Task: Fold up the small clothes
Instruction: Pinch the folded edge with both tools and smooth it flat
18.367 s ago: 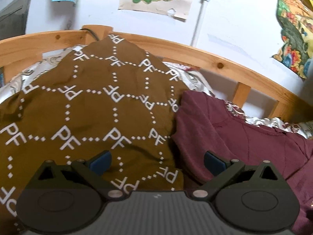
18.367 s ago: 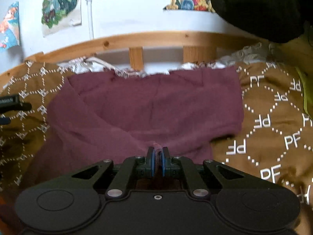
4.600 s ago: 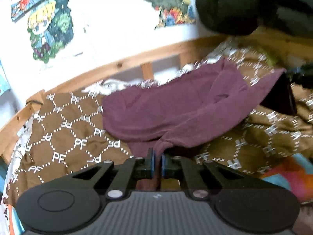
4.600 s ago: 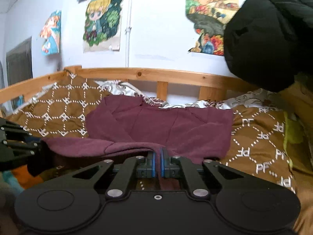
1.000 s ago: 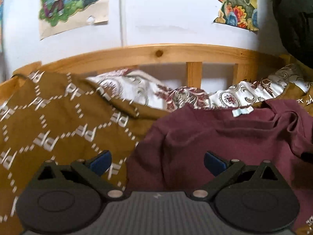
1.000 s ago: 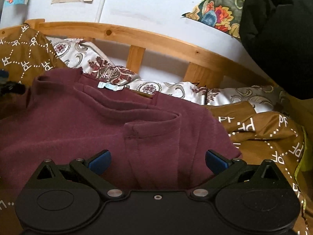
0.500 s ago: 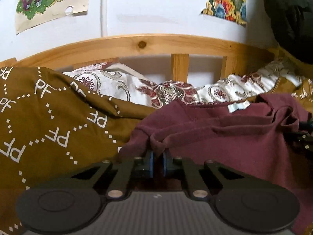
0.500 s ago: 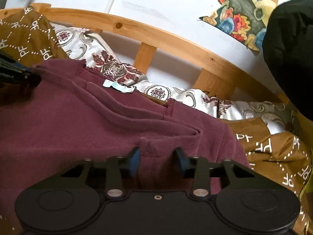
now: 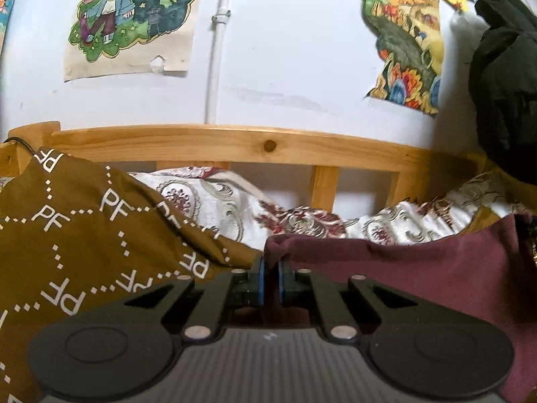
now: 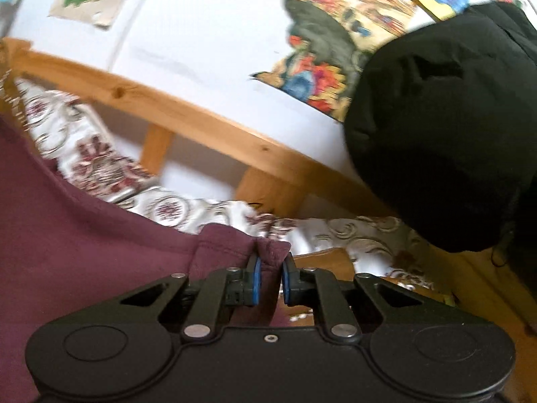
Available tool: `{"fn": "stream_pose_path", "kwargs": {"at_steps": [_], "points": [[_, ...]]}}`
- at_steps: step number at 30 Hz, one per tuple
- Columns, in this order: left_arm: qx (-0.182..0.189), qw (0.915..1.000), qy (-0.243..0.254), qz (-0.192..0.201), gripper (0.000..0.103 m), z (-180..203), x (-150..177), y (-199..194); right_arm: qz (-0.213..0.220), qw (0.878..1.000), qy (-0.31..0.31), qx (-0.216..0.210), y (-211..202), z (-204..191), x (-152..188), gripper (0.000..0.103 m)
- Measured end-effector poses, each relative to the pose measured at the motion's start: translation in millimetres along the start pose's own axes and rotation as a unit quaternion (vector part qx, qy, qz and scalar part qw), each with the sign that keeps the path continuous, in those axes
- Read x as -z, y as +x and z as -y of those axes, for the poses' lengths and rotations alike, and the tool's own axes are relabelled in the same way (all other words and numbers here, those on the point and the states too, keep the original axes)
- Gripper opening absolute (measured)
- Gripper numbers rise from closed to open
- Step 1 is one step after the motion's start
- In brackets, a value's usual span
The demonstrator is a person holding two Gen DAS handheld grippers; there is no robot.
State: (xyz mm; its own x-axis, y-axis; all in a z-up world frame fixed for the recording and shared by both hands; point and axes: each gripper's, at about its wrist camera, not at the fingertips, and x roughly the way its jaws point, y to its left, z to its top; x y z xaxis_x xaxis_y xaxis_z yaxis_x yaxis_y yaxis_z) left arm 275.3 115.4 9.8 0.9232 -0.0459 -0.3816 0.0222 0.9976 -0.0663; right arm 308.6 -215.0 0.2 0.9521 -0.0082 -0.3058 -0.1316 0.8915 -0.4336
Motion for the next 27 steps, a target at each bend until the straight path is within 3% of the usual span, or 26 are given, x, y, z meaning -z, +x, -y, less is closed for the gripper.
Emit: {"fn": "stream_pose_path", "kwargs": {"at_steps": [8,13,18,27], "points": [[-0.025,0.9972,-0.028,-0.064,0.008,-4.1,22.0,21.1,-0.063,0.997,0.040,-0.013,32.8,6.8,17.6,0.013],[-0.027,0.9976,-0.033,-0.055,0.008,-7.8,24.5,19.6,-0.069,0.996,0.046,-0.017,40.5,-1.0,21.7,0.013],[-0.019,0.9983,-0.044,-0.032,0.008,-9.7,22.2,13.7,-0.047,0.998,0.039,-0.012,34.7,0.6,19.1,0.013],[-0.037,0.9974,-0.028,-0.054,0.016,-6.9,25.4,21.0,-0.063,0.997,0.038,-0.014,38.2,-2.3,24.3,0.013]]}}
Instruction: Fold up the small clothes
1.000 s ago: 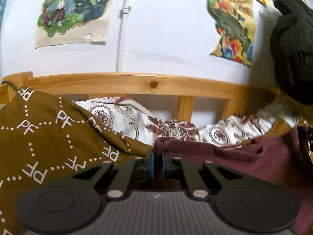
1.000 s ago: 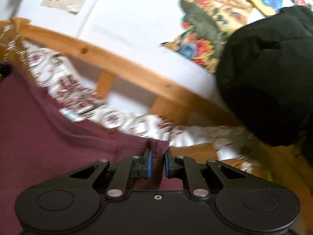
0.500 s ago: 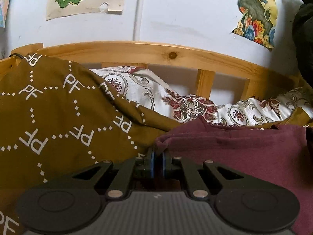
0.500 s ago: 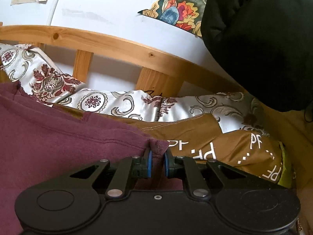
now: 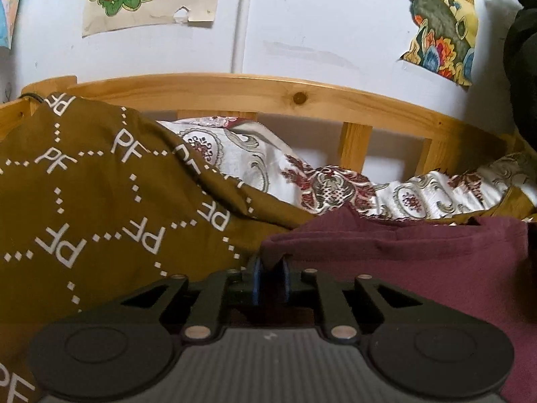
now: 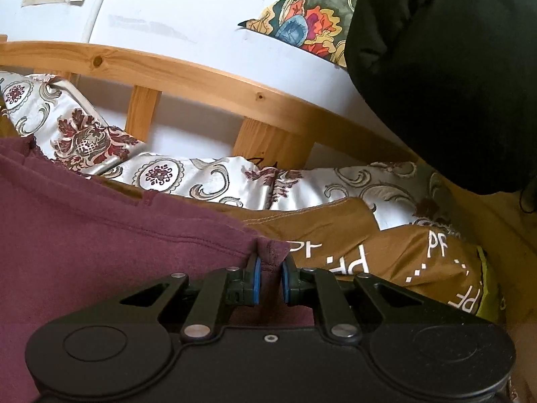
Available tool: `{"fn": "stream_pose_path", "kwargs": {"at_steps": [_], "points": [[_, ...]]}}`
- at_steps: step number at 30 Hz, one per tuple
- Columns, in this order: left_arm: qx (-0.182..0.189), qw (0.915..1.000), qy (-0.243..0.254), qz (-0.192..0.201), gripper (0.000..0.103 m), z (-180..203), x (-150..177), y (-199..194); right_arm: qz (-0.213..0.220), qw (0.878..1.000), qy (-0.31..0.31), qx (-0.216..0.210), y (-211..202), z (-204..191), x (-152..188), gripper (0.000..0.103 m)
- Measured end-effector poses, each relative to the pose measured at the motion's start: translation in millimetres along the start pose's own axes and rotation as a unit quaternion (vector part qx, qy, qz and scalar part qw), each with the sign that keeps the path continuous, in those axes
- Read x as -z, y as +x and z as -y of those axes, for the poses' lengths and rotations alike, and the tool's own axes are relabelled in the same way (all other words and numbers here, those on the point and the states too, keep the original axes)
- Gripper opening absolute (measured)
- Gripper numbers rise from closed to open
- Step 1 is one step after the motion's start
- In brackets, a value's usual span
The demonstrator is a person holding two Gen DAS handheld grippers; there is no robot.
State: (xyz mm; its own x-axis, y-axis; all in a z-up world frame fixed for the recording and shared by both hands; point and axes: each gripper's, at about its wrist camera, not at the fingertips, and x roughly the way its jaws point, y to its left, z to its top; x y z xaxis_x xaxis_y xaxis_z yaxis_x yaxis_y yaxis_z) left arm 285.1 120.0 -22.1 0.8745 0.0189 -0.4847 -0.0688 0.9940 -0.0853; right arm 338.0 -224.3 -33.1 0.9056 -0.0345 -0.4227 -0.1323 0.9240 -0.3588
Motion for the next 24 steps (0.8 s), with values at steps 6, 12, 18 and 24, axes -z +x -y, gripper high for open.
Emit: {"fn": "stream_pose_path", "kwargs": {"at_steps": [6,12,18,24], "points": [[-0.013,0.9999,0.002,0.000,0.054,0.6,-0.6,-1.3,-0.004,1.000,0.004,-0.007,-1.9,1.7,-0.2,0.014],[-0.013,0.9998,-0.010,0.014,0.095,-1.0,-7.7,-11.1,-0.020,1.000,0.015,-0.010,-6.3,8.3,0.1,0.043],[-0.025,0.9991,-0.015,0.030,0.102,2.1,-16.9,-26.2,-0.015,0.999,0.038,-0.004,-26.1,20.4,3.3,0.085],[-0.035,0.9978,-0.024,0.051,0.102,2.9,-25.5,-60.8,-0.007,0.997,0.073,-0.029,-53.2,27.1,6.6,0.100]]}}
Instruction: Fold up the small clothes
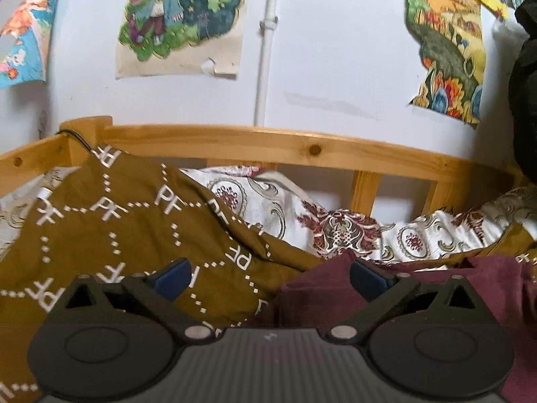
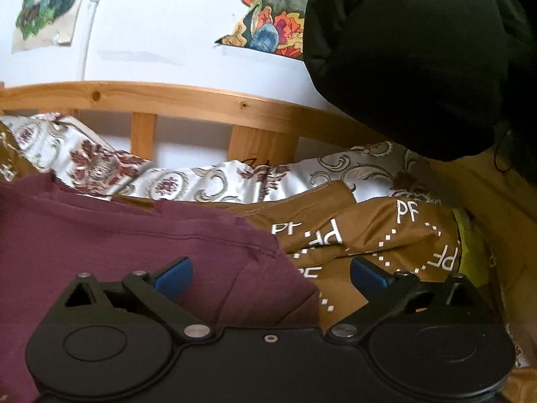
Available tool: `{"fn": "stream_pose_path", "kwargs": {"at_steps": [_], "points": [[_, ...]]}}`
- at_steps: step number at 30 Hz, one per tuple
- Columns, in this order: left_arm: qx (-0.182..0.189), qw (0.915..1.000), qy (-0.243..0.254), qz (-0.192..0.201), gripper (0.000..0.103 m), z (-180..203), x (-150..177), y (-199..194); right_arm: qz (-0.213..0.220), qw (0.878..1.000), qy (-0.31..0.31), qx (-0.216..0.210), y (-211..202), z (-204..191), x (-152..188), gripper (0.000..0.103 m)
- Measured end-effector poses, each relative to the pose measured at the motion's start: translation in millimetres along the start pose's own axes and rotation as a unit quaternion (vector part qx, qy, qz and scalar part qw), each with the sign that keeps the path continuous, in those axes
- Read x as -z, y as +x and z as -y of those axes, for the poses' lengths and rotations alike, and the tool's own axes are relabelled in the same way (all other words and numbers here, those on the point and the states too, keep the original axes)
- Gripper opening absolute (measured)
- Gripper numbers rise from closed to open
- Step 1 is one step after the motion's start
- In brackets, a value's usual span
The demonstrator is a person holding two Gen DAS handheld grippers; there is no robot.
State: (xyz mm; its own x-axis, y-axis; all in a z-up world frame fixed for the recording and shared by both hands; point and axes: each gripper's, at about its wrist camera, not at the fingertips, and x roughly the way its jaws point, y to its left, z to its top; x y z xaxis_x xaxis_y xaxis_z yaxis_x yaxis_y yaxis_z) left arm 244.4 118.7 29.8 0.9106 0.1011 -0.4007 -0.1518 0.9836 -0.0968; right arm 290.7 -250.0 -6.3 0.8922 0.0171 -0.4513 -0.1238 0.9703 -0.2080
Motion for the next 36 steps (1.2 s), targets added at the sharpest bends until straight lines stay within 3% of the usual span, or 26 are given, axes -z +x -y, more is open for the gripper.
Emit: {"fn": "stream_pose_path", "kwargs": {"at_steps": [4,8,14,18,23,30,36], "points": [[-0.004,1.0000,-0.008,-0.003,0.102,-7.0,-3.2,-27.8,0.013,1.000,-0.005,-0.016,-19.5,-9.2,2.2,0.102],[-0.025,0.9989,-0.028,-0.030,0.102,-18.1,-3.8,-60.8,0.038,0.998,-0.010,-0.039,-41.4,-23.2,3.3,0.102],[0.007,0.9914,-0.093,-0.091,0.102,-28.9,18.6,-92.3,0.064,0.995,-0.011,-0.069,-71.9,-52.7,12.0,0.102],[0.029,0.9852,-0.097,-0.138,0.102,-25.1,43.6,-85.7,0.054,0.994,-0.019,-0.089,-81.0,-76.4,25.4,0.102],[0.030,0.9853,-0.063,-0.156,0.102,-14.1,66.1,-63.3,0.033,0.994,-0.045,-0.094,-76.8,-99.2,41.0,0.102],[0.040,0.9780,-0.085,-0.186,0.102,-13.8,81.4,-41.0,0.008,0.996,-0.050,-0.078,-63.5,-113.2,62.1,0.102],[0.044,0.9729,-0.077,-0.214,0.102,-10.6,91.5,-26.7,-0.008,0.994,-0.063,-0.090,-55.8,-121.7,73.3,0.102]]}}
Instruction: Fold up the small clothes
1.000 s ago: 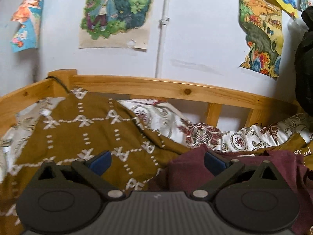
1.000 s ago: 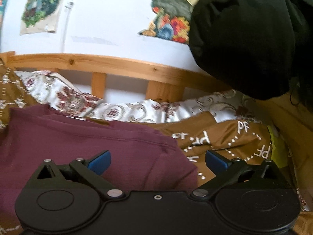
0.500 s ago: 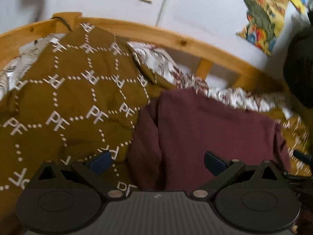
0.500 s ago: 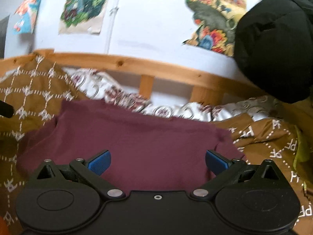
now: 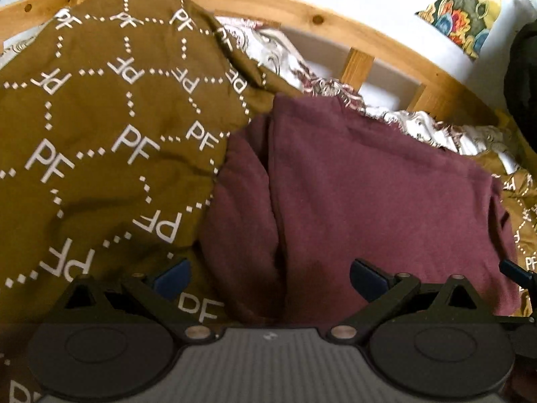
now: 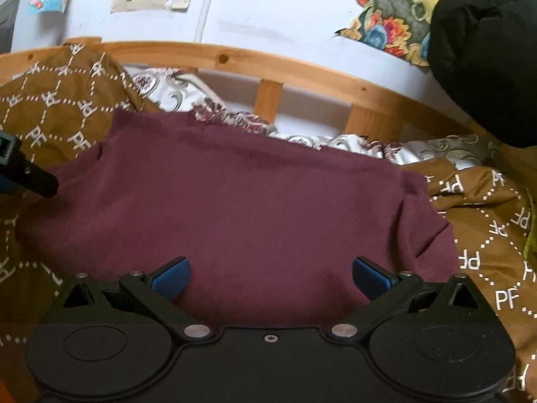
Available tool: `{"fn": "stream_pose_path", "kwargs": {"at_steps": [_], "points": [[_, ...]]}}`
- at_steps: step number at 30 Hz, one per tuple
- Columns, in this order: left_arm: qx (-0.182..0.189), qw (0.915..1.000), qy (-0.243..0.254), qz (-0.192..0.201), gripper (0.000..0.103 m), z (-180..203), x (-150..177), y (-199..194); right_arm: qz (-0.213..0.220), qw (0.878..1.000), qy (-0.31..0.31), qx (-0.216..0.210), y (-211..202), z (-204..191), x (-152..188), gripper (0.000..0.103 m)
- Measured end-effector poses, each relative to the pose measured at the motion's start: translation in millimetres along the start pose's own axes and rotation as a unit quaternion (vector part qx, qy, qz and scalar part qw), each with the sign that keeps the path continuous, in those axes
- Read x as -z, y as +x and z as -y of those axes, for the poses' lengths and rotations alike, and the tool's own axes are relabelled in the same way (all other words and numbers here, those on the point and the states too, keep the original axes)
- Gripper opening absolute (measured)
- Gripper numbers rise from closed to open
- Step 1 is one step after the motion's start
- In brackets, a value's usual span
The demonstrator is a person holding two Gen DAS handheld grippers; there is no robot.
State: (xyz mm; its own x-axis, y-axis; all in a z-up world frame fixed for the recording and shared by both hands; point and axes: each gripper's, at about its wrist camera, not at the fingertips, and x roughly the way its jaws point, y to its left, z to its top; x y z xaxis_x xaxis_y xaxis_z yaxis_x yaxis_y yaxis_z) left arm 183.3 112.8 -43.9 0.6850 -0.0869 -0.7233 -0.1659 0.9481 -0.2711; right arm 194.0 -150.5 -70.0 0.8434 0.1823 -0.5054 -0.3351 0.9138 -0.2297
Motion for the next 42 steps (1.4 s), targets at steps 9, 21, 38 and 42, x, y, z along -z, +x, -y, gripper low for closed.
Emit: {"fn": "stream_pose_path", "kwargs": {"at_steps": [9,21,38,42], "points": [[-0.014,0.9997,-0.018,-0.006,0.102,-10.1,-3.6,10.3,-0.029,1.000,0.010,-0.003,14.7,0.1,7.5,0.102],[-0.034,0.9988,-0.036,-0.005,0.102,-22.1,-12.2,18.6,-0.036,0.999,-0.030,-0.012,26.9,-13.6,15.3,0.102],[-0.035,0.9991,-0.023,-0.009,0.102,-19.6,-13.8,24.0,-0.022,1.000,-0.019,-0.005,25.9,-16.0,25.7,0.102],[-0.030,0.9994,-0.017,-0.001,0.102,-20.2,-13.3,26.8,-0.023,1.000,-0.019,-0.006,25.8,-16.1,25.6,0.102]]}}
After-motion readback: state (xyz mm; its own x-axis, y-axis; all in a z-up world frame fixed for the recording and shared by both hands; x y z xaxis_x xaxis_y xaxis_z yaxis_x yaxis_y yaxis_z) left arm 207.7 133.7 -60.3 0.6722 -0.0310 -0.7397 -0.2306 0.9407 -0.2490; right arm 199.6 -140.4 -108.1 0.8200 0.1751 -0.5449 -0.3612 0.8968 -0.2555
